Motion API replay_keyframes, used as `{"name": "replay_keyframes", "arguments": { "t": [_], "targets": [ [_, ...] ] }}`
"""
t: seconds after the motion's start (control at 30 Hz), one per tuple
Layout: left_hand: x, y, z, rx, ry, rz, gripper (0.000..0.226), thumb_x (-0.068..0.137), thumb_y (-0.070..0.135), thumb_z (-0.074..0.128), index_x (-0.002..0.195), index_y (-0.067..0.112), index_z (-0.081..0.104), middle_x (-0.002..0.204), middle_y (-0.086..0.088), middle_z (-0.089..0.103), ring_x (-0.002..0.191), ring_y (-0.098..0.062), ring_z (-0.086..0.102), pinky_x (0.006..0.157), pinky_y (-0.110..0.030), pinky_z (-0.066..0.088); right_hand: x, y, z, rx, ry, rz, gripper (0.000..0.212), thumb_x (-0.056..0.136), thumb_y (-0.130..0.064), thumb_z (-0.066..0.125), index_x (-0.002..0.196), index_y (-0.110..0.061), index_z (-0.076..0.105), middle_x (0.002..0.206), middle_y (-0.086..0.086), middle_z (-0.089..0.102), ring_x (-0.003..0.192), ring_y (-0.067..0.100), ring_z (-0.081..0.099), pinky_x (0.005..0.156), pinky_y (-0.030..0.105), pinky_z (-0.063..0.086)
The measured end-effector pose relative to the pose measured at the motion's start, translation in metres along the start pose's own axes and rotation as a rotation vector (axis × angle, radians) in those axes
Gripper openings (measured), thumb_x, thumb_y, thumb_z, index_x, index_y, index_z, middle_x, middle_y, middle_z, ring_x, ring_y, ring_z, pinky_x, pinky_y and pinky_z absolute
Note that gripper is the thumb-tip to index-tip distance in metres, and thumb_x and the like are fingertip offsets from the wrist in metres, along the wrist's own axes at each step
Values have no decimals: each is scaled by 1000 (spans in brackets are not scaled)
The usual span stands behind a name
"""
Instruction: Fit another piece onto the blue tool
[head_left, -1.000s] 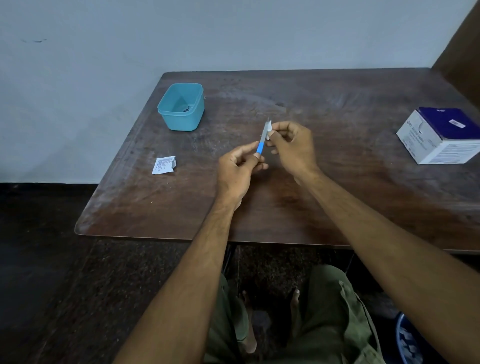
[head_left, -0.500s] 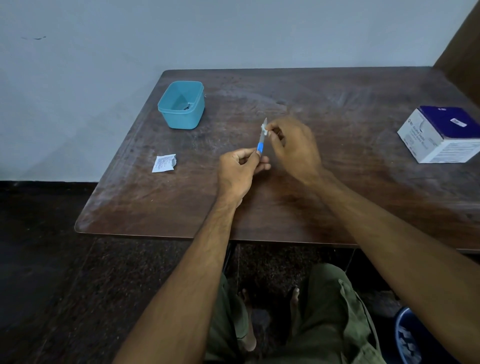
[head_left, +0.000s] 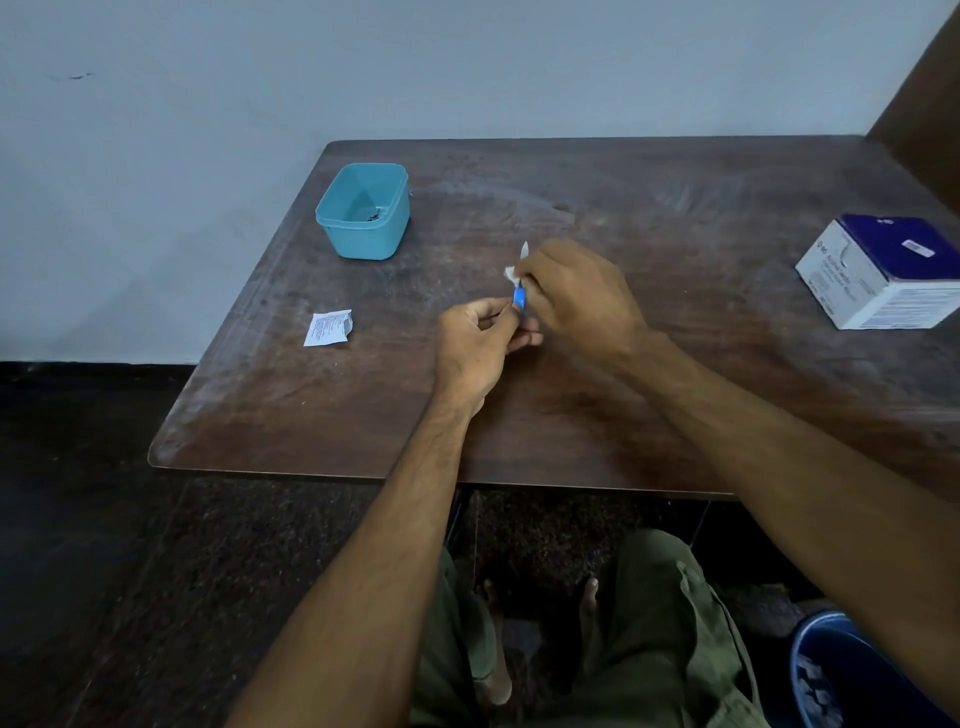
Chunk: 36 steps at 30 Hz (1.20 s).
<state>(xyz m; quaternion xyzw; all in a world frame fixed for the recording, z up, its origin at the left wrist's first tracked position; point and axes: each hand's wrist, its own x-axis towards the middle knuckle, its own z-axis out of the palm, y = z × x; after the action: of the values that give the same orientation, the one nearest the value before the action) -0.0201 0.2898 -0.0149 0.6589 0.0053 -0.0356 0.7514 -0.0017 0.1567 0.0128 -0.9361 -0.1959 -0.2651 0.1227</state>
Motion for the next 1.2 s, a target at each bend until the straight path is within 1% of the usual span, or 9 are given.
{"name": "replay_keyframes", "arguments": {
  "t": [0.07, 0.13, 0.23, 0.4, 0.53, 0.67, 0.9, 1.07, 1.2],
  "targets": [
    [0, 0, 0, 8, -3, 5, 18, 95, 7, 58, 100, -8, 68, 77, -12, 71, 67, -16, 71, 68, -21, 58, -7, -2, 2, -39, -12, -78, 32, 89, -26, 42, 85, -7, 67, 81, 10, 64, 72, 31, 60, 58, 35, 46],
    [-1, 1, 1, 24, 4, 2, 18, 95, 7, 58, 103, -6, 68, 78, -12, 71, 67, -16, 71, 68, -21, 58, -2, 3, 1, -32, -10, -12, 33, 88, -26, 40, 88, -7, 67, 85, 10, 64, 77, 32, 61, 61, 36, 46],
    [-2, 2, 2, 14, 18, -8, 13, 96, 7, 56, 100, 1, 67, 77, -11, 71, 66, -15, 71, 68, -20, 58, 10, 15, 0, 47, 16, 139, 21, 90, -18, 49, 94, -7, 66, 93, 9, 65, 88, 30, 60, 67, 41, 49],
    [0, 1, 1, -25, 13, -3, 16, 96, 7, 55, 101, -3, 67, 77, -12, 71, 65, -17, 71, 66, -20, 58, -7, 2, 5, 261, 81, 156, 11, 88, -14, 59, 93, -10, 68, 88, 2, 66, 80, 18, 60, 69, 32, 47],
    [1, 1, 0, -24, 1, 0, 16, 97, 7, 55, 100, -1, 68, 75, -9, 71, 64, -14, 71, 61, -16, 55, -18, -4, 9, 317, 63, 136, 11, 86, -12, 63, 95, -10, 69, 88, 2, 65, 79, 16, 59, 71, 25, 44],
    [-2, 3, 1, 17, -11, -2, 16, 98, 7, 52, 103, 1, 65, 76, -11, 70, 62, -13, 70, 64, -16, 56, -5, 4, 11, 368, 147, 263, 14, 85, -9, 61, 95, -10, 69, 89, 3, 68, 76, 13, 60, 70, 28, 50],
    [0, 2, 1, 35, -8, 20, 18, 98, 5, 51, 103, -1, 67, 70, -8, 68, 59, -13, 68, 61, -16, 54, -20, -3, 12, 361, 112, 216, 12, 86, -10, 64, 96, -10, 70, 89, -1, 66, 75, 2, 52, 69, 12, 37],
    [-3, 3, 2, 42, -7, 21, 15, 98, 6, 51, 101, 4, 65, 72, -9, 69, 58, -12, 69, 61, -16, 54, -6, 4, 14, 393, 127, 324, 15, 86, -8, 60, 96, -13, 70, 92, 2, 69, 78, 12, 62, 72, 29, 52],
    [0, 1, 2, 26, 31, 35, 17, 97, 5, 52, 100, -2, 67, 73, -10, 68, 58, -10, 68, 59, -15, 54, -19, -8, 10, 390, 72, 234, 13, 87, -9, 62, 97, -12, 70, 92, 2, 67, 77, 11, 60, 71, 26, 49]
  ]
}}
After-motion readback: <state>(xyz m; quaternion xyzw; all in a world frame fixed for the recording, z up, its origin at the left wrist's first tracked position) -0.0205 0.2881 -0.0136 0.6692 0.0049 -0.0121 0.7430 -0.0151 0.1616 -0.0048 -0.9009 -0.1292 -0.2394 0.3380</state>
